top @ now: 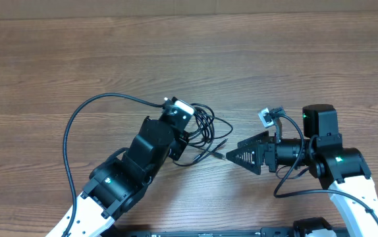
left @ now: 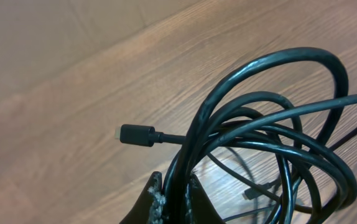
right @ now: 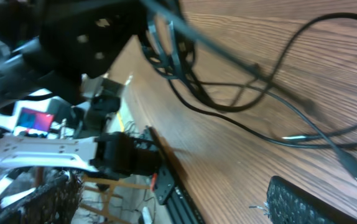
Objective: Untangle cables
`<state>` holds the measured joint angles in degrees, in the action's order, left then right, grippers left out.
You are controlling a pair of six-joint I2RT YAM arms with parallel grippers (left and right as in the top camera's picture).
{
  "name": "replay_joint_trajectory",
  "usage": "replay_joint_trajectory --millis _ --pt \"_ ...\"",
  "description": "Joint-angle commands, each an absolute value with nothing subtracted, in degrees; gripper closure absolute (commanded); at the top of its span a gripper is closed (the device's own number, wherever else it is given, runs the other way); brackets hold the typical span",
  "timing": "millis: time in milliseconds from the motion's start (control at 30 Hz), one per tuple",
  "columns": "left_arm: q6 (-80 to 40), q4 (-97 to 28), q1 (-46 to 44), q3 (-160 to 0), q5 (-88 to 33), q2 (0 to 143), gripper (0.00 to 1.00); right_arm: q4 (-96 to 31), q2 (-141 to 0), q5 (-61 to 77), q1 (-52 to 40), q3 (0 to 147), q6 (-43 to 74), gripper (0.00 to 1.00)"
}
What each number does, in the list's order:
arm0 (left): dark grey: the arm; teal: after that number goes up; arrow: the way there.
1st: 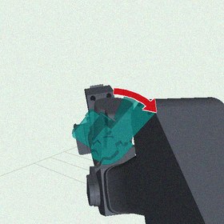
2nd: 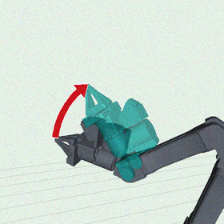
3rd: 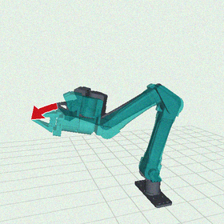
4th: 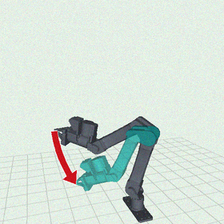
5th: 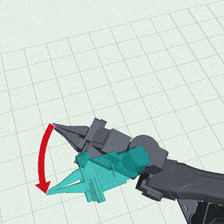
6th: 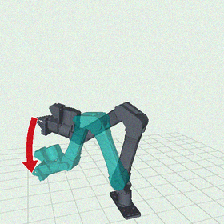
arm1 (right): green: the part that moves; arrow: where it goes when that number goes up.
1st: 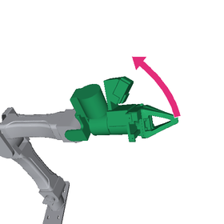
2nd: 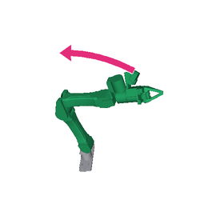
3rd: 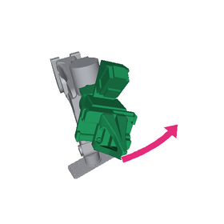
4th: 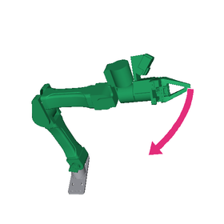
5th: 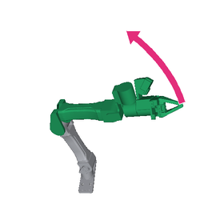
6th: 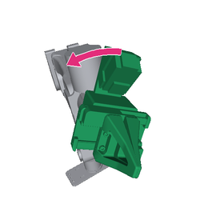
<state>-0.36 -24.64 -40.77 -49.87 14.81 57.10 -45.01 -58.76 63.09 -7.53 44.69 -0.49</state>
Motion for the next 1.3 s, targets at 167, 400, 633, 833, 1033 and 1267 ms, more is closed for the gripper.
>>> replay_joint_trajectory --millis 167,400,633,833,1033,1267 --pt "-23.3 -24.6 -40.5 -51.6 -6.0 56.5 0.96 -40.1 -56.8 66.7 -7.4 45.5 -2.0 0.06" --pt "-26.7 -24.6 -40.5 -51.6 -12.4 56.7 0.96 -38.2 -56.8 64.6 -7.4 45.5 -1.7 0.37" --pt "-27.5 -24.7 -40.5 -51.6 -13.4 56.7 0.96 -40.2 -56.8 62.9 -7.4 45.5 -1.6 0.81" --pt "-26.9 -26.4 -40.4 -51.6 -8.1 56.7 0.96 -44.3 -56.8 62.6 -7.4 45.5 -1.6 0.96" --pt "-32.6 -29.3 -40.4 -51.6 -1.0 56.7 0.96 -47.2 -56.7 62.6 -7.4 45.5 -1.9 0.96" --pt "-43.3 -36.1 -40.4 -51.6 6.2 56.7 0.96 -46.9 -56.7 62.1 -7.4 45.5 -2.0 0.96"
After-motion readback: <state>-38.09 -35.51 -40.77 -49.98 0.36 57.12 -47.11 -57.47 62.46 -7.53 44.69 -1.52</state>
